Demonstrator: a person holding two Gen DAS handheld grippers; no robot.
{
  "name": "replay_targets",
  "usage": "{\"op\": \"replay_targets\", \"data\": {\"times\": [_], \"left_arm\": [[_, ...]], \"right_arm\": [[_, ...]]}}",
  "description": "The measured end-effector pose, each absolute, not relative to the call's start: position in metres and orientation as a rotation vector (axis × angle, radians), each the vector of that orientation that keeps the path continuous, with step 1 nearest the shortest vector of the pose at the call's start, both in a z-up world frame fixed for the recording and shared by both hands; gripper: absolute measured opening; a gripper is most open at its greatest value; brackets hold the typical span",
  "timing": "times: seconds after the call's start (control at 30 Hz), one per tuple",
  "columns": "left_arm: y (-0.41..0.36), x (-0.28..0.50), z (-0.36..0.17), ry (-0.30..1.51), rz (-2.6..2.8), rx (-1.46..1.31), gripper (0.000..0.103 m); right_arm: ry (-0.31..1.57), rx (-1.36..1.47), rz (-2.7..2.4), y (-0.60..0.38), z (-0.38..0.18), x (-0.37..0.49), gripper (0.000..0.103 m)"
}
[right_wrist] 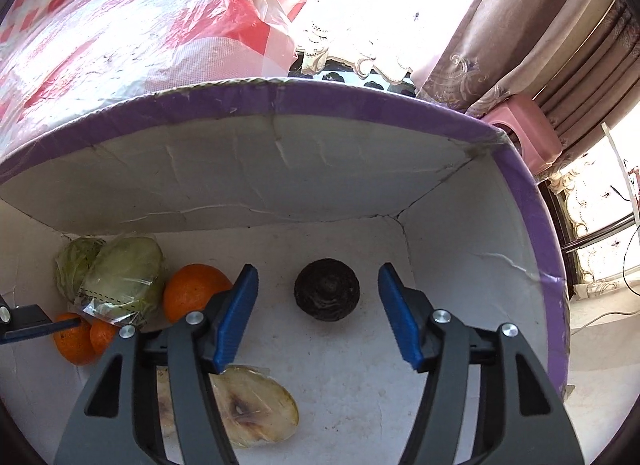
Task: Organize fruits
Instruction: 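Open both tools to drop the apple half and dark fruit into the box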
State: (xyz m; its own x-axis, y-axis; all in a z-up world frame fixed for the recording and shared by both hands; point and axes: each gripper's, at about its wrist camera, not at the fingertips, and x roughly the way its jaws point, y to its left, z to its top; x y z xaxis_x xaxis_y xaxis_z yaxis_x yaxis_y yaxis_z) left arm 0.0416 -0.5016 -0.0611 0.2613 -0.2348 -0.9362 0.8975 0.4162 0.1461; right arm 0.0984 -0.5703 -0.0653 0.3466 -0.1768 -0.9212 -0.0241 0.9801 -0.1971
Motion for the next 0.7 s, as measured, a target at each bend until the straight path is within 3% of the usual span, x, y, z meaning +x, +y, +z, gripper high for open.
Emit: {"op": "replay_targets", "data": {"times": [0.47,0.7], "left_arm": [[-0.475,0.045,-0.033,0.938,-0.869,0.684,0.088],[-0.455,0.042,-0.012,0.883,-0.848,0.649,0.088]], "right_arm": [[1.066,-0.172,-0.204,-0.562,-0.021,0.060,0.079],[0.972,-0.141,-0.282,-0.562,0.007,0.041,0.089]]}}
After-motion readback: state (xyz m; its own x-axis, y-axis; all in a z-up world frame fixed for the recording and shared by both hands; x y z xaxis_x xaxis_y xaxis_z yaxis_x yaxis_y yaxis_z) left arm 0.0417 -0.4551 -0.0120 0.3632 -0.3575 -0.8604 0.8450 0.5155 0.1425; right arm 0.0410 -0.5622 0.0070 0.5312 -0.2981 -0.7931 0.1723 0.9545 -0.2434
